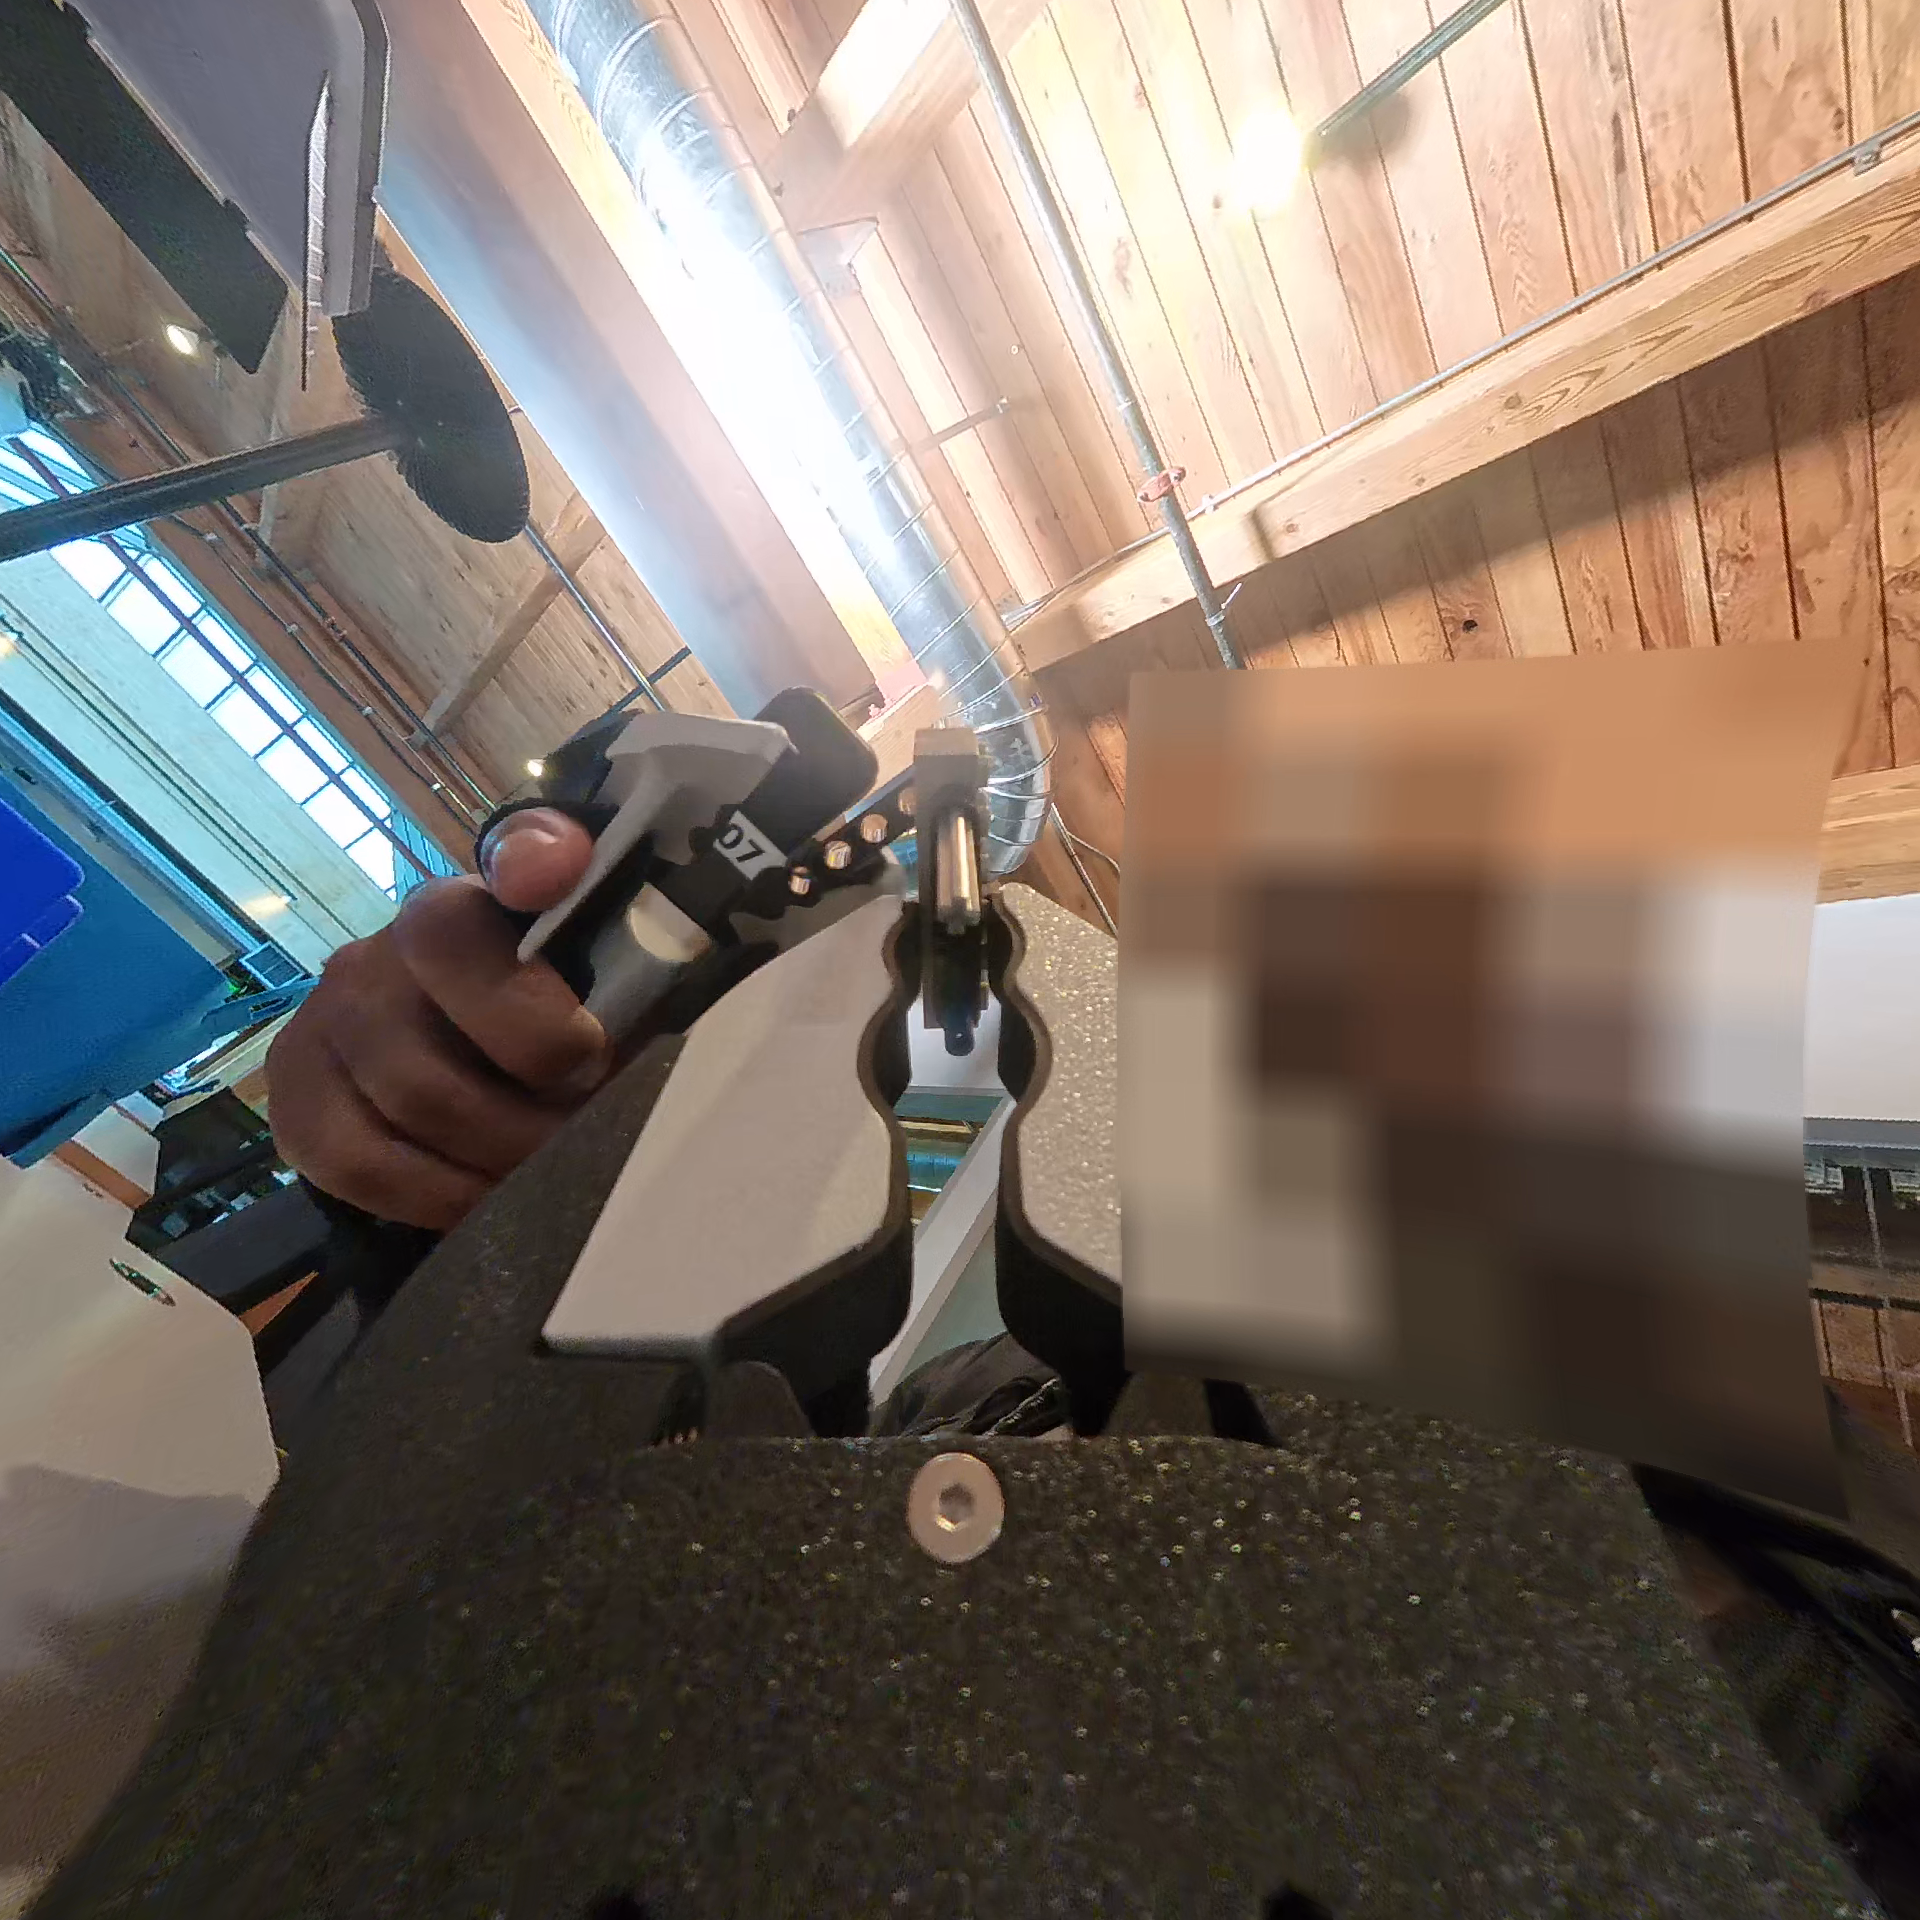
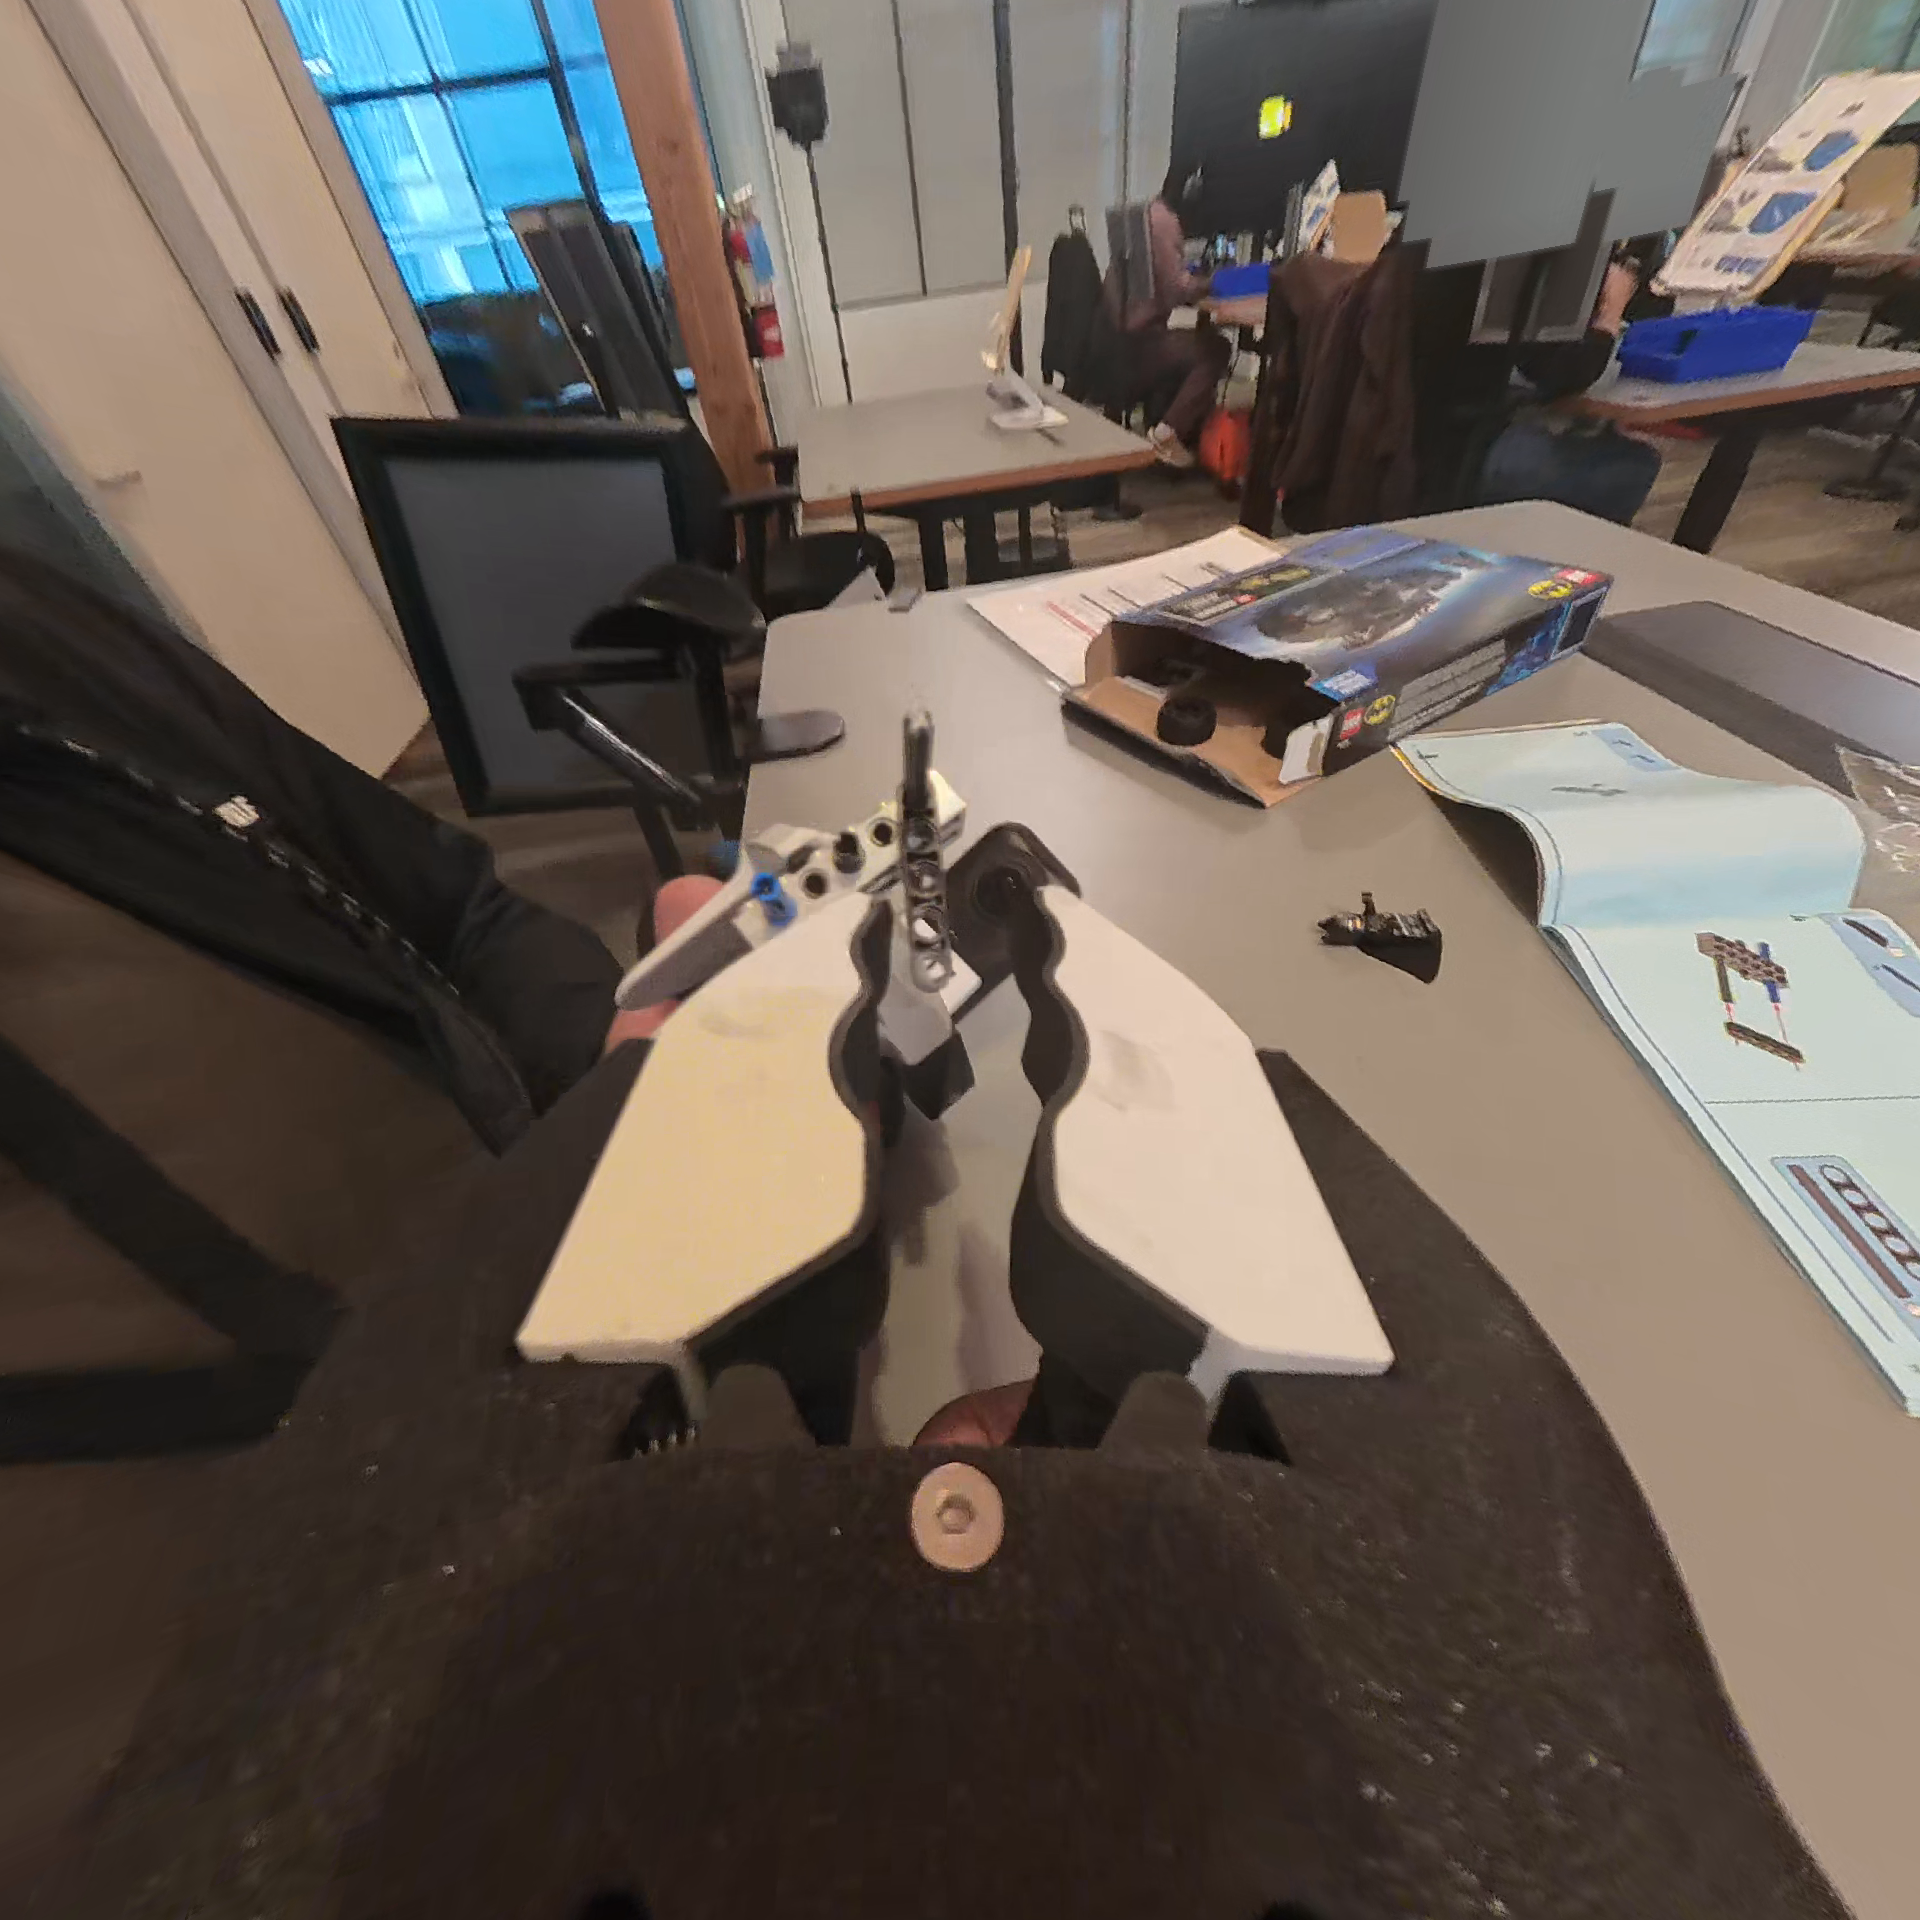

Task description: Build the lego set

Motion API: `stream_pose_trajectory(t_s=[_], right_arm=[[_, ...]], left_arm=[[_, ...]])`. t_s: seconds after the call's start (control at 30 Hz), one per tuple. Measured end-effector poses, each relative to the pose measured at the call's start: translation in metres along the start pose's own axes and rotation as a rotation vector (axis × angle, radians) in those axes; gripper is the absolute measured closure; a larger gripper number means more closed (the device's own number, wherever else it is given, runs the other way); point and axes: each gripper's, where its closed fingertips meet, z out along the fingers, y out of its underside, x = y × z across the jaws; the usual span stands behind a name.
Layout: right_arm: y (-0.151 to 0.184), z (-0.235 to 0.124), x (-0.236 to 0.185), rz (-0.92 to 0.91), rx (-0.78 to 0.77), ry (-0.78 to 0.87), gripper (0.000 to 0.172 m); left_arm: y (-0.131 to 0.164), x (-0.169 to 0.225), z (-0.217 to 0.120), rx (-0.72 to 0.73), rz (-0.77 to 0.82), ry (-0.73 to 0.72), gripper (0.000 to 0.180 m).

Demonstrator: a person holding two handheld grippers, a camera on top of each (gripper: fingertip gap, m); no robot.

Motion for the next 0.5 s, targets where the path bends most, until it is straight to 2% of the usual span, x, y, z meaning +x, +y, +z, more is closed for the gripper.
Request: stream_pose_trajectory(t_s=[0.13,0.5], right_arm=[[0.004,0.001,0.004,0.015,-0.018,0.033,0.160],[0.004,-0.001,-0.010,0.055,-0.019,0.015,0.164]], left_arm=[[0.000,-0.002,0.000,-0.004,0.007,-0.009,0.169],[0.001,-0.004,-0.002,-0.022,0.076,-0.043,0.169]])
